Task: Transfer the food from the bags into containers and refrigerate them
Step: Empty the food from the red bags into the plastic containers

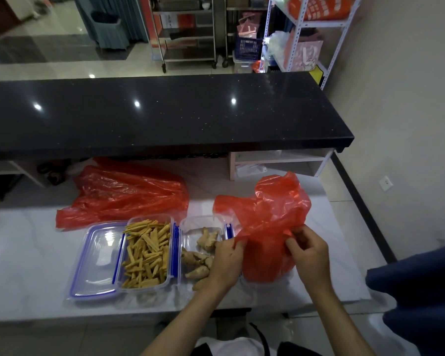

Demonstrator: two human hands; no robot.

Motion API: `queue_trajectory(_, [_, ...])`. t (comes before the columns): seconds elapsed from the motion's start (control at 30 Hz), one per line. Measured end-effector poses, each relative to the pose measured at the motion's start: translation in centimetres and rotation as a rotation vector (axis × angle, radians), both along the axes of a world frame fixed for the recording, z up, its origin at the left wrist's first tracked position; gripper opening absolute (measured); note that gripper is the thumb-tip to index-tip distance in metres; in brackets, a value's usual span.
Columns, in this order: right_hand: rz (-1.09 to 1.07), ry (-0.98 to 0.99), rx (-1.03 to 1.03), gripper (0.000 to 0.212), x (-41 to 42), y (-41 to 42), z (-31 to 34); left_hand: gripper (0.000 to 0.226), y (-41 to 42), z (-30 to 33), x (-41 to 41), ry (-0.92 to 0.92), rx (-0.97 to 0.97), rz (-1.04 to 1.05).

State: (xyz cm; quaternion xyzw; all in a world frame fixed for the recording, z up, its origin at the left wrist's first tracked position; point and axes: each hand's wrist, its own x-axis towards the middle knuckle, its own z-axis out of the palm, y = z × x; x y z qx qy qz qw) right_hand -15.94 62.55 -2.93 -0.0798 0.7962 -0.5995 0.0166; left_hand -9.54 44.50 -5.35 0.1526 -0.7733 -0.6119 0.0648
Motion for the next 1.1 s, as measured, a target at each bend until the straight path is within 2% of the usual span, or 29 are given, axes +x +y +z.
queue_trajectory(0.07, [-0.005, -0.048, -0.003, 0.011, -0.1, -0.1, -0.3, 0.069, 0.3, 0.4, 0.1, -0.019, -0.032, 0.044])
queue_trajectory(0.17, [-0.013, -0.111, 0.031, 0.009, -0.7, 0.3, -1.0, 0.010, 0.3, 0.8, 0.4, 0.101, -0.230, 0.149])
queue_trajectory(0.23, [-0.016, -0.124, 0.055, 0.011, -1.0, 0.5, -1.3, 0.042, -0.2, 0.4, 0.3, 0.359, -0.459, 0.158])
queue_trajectory(0.27, [-0.009, -0.123, 0.057, 0.013, -1.1, 0.6, -1.4, 0.049, -0.5, 0.2, 0.1, 0.509, -0.639, 0.085])
queue_trajectory(0.3, [0.002, -0.122, 0.054, 0.014, -1.0, 0.6, -1.3, 0.051, -0.7, 0.1, -0.1, 0.626, -0.789, -0.012])
queue_trajectory(0.37, [0.035, -0.121, 0.041, 0.017, -0.8, 0.5, -1.1, 0.048, -0.6, 0.7, -0.6, 0.683, -0.944, -0.227])
queue_trajectory(0.47, [0.079, -0.096, 0.073, 0.022, -0.5, 0.5, -1.1, 0.055, -0.7, 1.8, -1.0, 0.535, -0.966, -0.394])
queue_trajectory(0.57, [0.144, -0.069, 0.106, 0.037, -0.1, 0.7, -1.1, 0.067, -1.4, 1.8, -1.4, 0.346, -0.871, -0.316])
queue_trajectory(0.67, [0.219, -0.041, 0.100, 0.051, 0.3, 1.0, -1.1, 0.063, -2.0, 1.4, -1.6, 0.077, -0.798, -0.240])
queue_trajectory(0.83, [0.250, -0.015, 0.151, 0.060, 0.6, 1.4, -1.9, 0.071, -2.9, -0.2, -1.8, -0.175, -0.837, -0.239])
queue_trajectory(0.97, [0.217, -0.032, 0.147, 0.055, 0.6, 1.6, -2.7, 0.072, -3.0, -0.6, -0.9, -0.139, -0.747, -0.246])
queue_trajectory(1.1, [0.155, -0.050, 0.103, 0.040, 0.4, 1.0, -2.8, 0.087, -2.4, 0.3, 0.9, -0.057, -0.701, -0.400])
